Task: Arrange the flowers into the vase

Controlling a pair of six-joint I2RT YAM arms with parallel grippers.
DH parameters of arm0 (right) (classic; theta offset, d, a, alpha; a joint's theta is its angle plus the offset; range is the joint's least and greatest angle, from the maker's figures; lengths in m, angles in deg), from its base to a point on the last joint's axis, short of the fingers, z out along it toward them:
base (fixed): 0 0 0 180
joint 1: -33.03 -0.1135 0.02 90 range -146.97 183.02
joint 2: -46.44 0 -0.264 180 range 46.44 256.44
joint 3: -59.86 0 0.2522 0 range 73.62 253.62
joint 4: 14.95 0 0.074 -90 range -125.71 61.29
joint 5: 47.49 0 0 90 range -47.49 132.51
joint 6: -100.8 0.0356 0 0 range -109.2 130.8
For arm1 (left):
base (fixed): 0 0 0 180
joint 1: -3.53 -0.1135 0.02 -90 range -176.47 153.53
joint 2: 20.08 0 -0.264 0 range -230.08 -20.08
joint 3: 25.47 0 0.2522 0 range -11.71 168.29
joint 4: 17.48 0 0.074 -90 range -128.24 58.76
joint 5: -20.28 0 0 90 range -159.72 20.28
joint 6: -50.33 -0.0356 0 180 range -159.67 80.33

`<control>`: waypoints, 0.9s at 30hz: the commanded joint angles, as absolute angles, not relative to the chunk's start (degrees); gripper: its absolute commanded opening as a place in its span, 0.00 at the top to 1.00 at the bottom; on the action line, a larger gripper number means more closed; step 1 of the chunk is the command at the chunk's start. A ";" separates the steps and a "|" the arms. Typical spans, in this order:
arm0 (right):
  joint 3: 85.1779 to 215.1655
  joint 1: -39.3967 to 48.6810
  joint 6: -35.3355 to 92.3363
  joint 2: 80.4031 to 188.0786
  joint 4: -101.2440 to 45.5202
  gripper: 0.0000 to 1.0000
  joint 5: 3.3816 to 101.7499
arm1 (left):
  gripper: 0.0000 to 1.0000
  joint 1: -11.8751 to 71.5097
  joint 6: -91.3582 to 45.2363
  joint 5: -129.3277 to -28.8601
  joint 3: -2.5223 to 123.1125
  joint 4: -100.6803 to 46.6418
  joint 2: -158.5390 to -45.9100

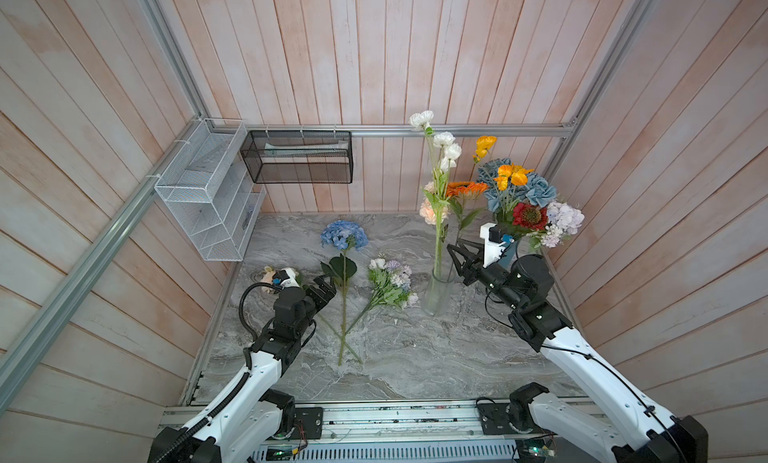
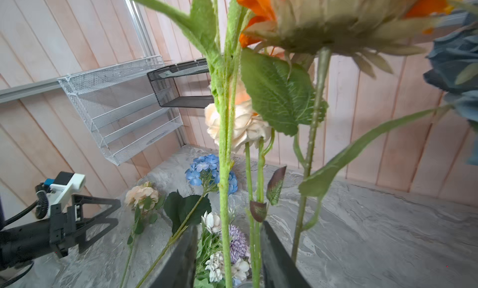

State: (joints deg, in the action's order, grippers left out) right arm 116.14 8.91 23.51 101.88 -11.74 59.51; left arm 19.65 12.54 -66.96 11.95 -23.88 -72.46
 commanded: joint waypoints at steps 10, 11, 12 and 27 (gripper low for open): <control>116.92 9.96 24.14 109.44 -3.75 0.65 69.32 | 0.00 19.35 12.93 -66.91 10.97 -23.58 -70.84; 117.03 10.08 24.07 109.85 -3.26 0.66 69.24 | 0.00 19.35 12.89 -66.91 10.97 -23.68 -70.72; 117.16 10.12 23.99 110.40 -2.67 0.66 69.25 | 0.00 19.35 12.89 -66.91 11.06 -23.76 -70.71; 119.09 10.96 22.62 113.76 0.42 1.00 68.99 | 0.00 19.35 12.98 -66.77 11.46 -23.96 -70.49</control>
